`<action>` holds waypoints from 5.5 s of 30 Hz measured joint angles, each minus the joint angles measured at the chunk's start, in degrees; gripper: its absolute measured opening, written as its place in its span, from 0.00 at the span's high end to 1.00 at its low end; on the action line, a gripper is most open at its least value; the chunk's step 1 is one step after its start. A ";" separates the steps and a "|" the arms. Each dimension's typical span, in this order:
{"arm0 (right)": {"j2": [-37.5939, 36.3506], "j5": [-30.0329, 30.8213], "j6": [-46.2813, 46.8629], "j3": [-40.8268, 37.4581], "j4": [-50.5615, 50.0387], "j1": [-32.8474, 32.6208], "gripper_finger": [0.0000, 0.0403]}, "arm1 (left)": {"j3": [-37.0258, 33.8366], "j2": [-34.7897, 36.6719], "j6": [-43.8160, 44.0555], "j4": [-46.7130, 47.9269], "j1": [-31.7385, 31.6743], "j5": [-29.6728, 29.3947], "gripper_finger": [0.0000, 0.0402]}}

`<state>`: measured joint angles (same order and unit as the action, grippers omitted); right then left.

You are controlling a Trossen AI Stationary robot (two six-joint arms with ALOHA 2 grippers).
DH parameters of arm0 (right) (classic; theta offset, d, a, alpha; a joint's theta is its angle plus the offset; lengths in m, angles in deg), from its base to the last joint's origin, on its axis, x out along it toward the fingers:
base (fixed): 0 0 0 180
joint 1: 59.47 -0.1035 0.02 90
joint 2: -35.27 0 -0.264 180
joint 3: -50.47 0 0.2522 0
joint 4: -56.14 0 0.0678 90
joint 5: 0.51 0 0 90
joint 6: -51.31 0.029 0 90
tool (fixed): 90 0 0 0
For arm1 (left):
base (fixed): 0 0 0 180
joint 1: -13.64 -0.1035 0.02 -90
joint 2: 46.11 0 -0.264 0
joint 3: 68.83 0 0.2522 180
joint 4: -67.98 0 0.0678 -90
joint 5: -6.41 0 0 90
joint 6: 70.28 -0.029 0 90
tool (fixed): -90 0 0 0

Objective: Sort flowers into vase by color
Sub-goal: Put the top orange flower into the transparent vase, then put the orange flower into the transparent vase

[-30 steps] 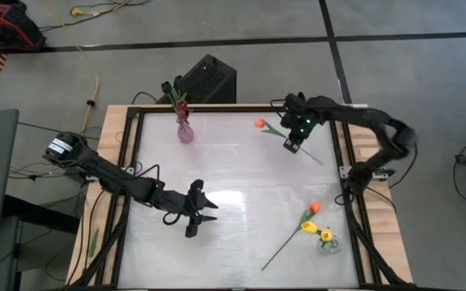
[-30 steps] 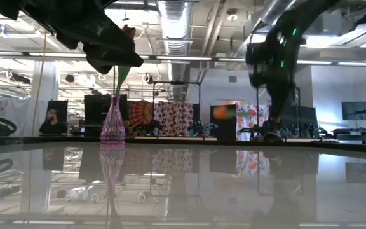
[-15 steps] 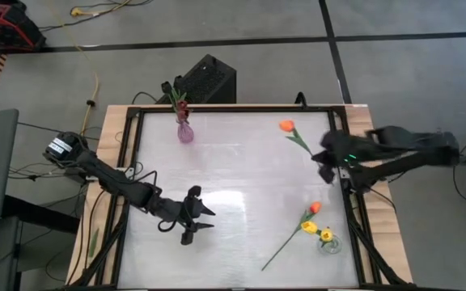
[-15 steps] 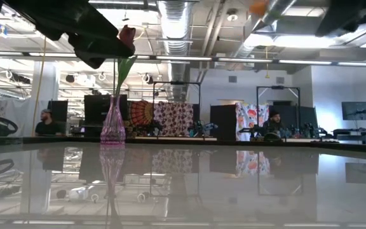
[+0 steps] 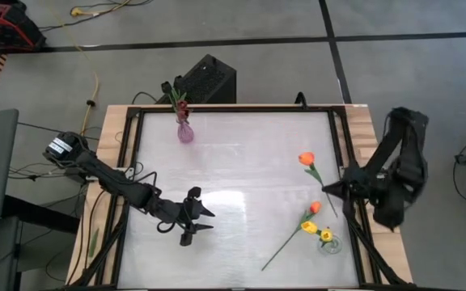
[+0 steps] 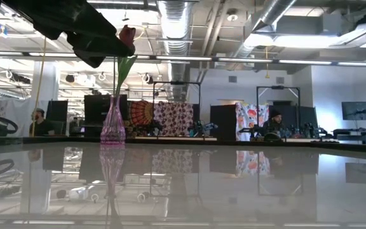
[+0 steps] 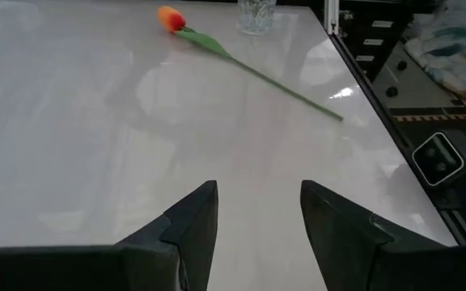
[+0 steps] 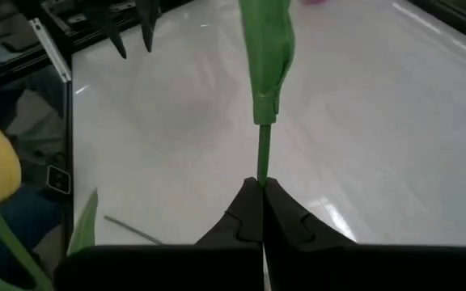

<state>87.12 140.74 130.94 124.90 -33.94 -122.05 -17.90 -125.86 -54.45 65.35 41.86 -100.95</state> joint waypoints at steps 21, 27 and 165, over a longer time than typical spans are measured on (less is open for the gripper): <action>16.38 9.07 30.90 1.21 -13.63 -21.52 0.95 | 0.07 -0.02 2.38 -4.07 -4.43 -1.32 0.58; 14.53 14.91 25.02 2.38 -13.66 -26.34 0.95 | 0.07 -0.02 3.72 -7.44 -5.51 -1.35 0.58; 11.01 -9.89 15.89 1.44 -3.70 -21.52 0.44 | 90.20 -51.66 18.57 97.98 -8.31 -42.04 1.00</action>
<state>98.13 130.85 146.84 126.34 -37.63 -143.57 72.30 -177.51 -35.88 163.33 33.55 -143.00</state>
